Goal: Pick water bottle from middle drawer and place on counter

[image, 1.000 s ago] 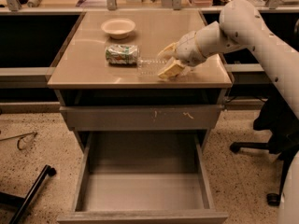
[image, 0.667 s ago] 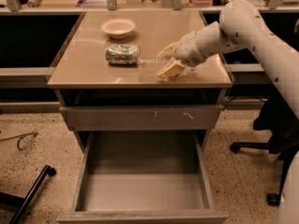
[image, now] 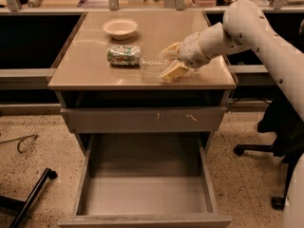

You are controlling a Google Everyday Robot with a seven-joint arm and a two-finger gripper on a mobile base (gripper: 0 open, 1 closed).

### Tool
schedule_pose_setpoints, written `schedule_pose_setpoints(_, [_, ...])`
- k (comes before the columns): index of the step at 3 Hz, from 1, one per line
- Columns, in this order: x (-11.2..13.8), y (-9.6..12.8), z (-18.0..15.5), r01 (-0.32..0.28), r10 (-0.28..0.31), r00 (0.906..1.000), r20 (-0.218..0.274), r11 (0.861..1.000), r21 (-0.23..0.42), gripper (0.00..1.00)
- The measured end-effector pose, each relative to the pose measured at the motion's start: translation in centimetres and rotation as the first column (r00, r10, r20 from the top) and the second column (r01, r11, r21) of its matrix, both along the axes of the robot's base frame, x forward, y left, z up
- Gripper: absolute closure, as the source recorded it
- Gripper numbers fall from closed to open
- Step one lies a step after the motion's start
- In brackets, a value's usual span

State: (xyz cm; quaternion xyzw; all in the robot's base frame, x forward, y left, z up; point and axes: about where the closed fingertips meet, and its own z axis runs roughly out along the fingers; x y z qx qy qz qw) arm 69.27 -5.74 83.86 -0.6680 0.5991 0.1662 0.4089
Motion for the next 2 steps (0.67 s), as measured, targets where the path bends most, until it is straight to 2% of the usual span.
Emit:
schedule_pose_setpoints(1, [0.00,0.00,0.00,0.000,0.000,1.0000,0.000,1.000,0.000,0.00])
schedule_pose_setpoints(2, [0.00,0.00,0.00,0.000,0.000,1.0000,0.000,1.000,0.000,0.00])
